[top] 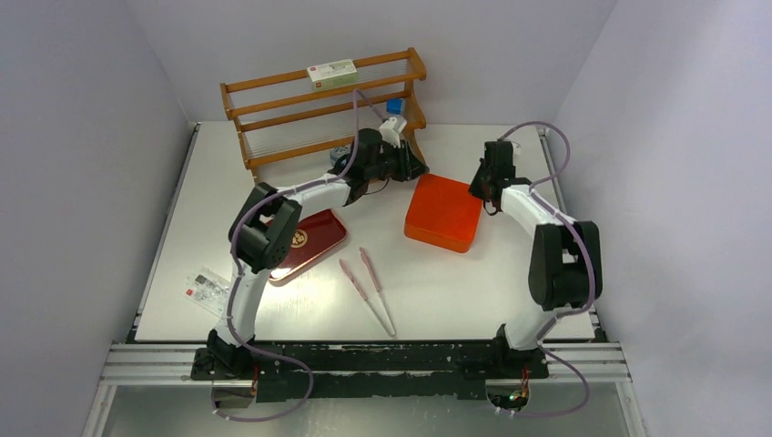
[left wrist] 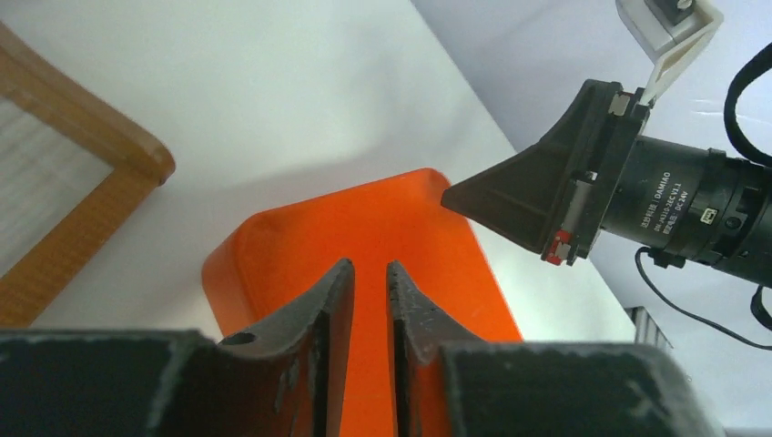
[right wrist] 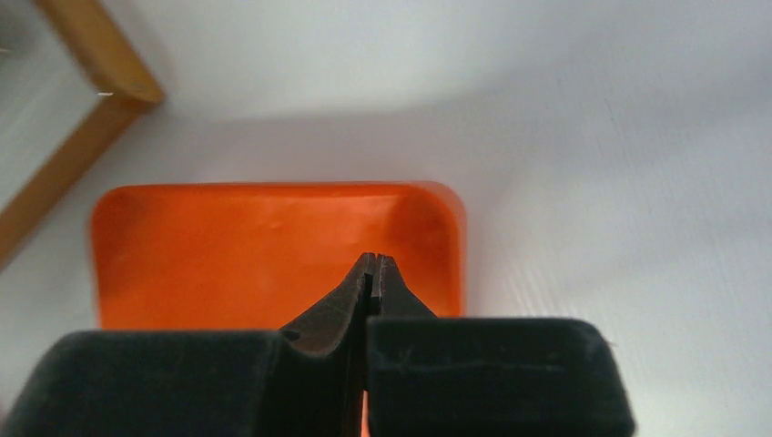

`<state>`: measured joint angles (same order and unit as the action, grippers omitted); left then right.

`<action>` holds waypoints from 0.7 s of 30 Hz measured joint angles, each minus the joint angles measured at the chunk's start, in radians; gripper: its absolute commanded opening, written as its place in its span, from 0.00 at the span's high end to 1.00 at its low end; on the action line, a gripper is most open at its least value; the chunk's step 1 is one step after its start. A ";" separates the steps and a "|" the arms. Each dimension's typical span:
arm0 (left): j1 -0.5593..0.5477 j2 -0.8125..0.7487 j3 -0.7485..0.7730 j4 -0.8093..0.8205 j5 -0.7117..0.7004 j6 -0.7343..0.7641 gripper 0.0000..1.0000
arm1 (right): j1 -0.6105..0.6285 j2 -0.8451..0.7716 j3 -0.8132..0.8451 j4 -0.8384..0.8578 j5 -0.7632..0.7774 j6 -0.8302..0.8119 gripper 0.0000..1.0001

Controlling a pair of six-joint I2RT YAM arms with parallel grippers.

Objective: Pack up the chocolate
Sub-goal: Close the box lid on the packing box, then reset both arms

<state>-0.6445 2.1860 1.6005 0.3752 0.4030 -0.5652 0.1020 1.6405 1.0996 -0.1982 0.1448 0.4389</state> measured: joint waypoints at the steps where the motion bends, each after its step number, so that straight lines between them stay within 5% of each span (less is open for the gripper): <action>1: -0.001 0.024 0.007 0.015 -0.005 -0.002 0.77 | -0.009 0.031 0.000 0.005 0.000 0.000 1.00; 14: -0.016 0.139 0.016 0.005 -0.070 0.013 0.77 | -0.037 0.094 0.019 0.031 0.000 0.005 1.00; 21: -0.014 0.008 0.016 -0.195 -0.087 0.068 0.58 | -0.030 -0.045 0.071 -0.153 -0.071 -0.011 0.68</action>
<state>-0.6582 2.1941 1.6165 0.1799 0.3164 -0.4969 0.0723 1.5959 1.1709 -0.3511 0.0742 0.4278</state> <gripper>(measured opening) 0.338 0.207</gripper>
